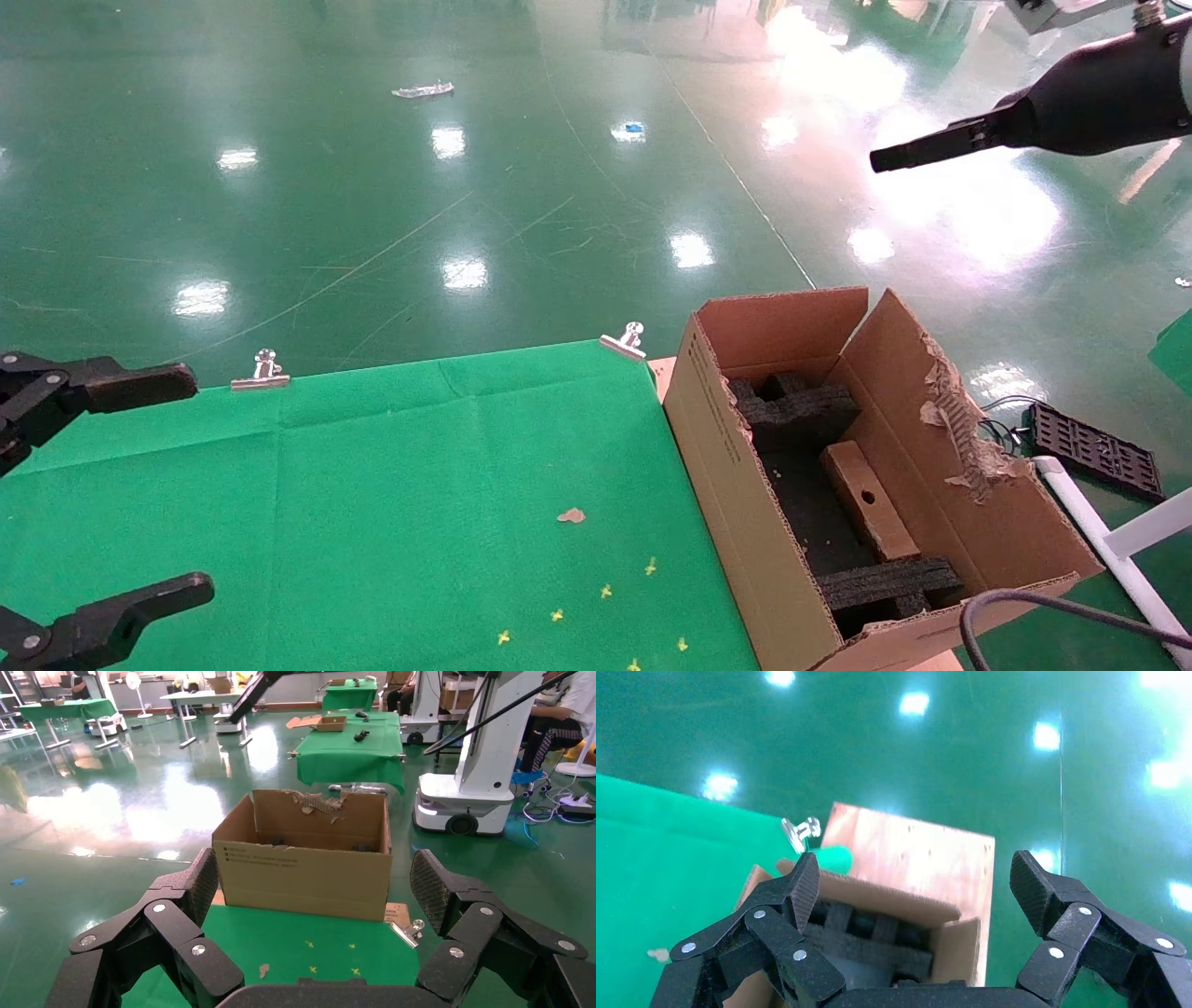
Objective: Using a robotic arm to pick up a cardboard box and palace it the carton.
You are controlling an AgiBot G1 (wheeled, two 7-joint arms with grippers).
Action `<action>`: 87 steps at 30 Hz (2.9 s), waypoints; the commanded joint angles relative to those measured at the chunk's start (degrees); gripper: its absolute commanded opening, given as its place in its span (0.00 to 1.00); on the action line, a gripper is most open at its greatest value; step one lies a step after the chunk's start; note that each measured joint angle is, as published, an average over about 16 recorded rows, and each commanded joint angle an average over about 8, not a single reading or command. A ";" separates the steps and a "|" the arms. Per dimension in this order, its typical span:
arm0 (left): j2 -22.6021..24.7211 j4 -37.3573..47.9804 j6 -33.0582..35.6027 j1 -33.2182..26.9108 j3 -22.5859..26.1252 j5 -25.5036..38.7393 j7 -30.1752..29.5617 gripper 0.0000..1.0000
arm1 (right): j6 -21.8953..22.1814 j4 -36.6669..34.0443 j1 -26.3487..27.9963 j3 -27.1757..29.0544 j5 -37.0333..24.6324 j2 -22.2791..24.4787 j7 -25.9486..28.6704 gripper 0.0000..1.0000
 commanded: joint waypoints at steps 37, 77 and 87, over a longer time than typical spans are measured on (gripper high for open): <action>-0.02 0.06 -0.01 -0.04 0.10 -0.06 0.07 1.00 | -8.13 34.92 -36.69 40.95 15.38 5.26 -13.52 1.00; -0.06 0.08 -0.07 -0.04 0.18 -0.14 0.11 1.00 | -15.94 63.04 -70.97 74.96 27.23 8.04 -24.08 1.00; -0.06 0.08 -0.07 -0.04 0.17 -0.14 0.11 1.00 | -15.70 62.31 -69.99 74.03 26.86 7.96 -23.90 1.00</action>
